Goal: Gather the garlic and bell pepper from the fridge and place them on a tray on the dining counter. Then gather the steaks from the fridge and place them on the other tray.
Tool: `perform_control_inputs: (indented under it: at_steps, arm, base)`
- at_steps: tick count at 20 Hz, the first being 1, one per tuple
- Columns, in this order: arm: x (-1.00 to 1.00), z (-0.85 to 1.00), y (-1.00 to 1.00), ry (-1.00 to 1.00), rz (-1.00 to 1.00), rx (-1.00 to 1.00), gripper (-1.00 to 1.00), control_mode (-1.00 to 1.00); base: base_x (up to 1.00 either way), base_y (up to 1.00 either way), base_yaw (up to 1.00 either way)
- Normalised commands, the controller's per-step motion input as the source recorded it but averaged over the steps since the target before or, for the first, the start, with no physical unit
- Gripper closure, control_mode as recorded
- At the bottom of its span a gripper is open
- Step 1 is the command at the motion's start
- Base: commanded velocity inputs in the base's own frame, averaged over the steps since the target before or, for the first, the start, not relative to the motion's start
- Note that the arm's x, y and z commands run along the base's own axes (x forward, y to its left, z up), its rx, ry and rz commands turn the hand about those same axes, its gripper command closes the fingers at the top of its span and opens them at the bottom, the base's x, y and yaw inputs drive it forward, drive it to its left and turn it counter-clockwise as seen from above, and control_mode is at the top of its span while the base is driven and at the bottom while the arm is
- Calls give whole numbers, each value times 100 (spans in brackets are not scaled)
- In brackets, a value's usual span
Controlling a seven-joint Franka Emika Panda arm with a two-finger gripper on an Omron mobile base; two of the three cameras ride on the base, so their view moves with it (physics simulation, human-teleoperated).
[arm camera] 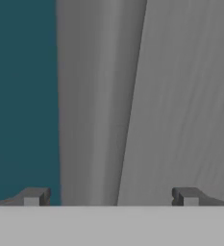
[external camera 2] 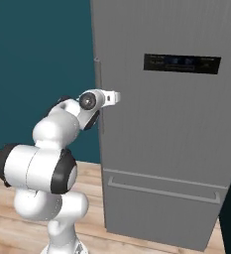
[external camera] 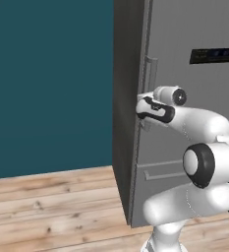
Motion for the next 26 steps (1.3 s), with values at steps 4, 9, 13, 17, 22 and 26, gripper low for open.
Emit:
perform_control_inputs:
  at_steps: [4, 9, 13, 17, 22, 26]
  arm:
    - [80, 0, -4, 0, 0, 0, -100, -100]
    - [83, 0, -3, 3, 0, 0, -100, -100]
    - [65, 6, -1, 20, 0, 0, 100, -100]
    - [-8, 15, -28, 31, 0, 0, 100, -100]
    - [-31, 13, -49, 38, 0, 0, 100, -100]
    - [-24, 18, -54, 38, 0, 0, 100, -100]
  base:
    - [0, 0, 0]
    - [0, 0, 0]
    - [0, 0, 0]
    - [0, 0, 0]
    - [0, 0, 0]
    - [0, 0, 0]
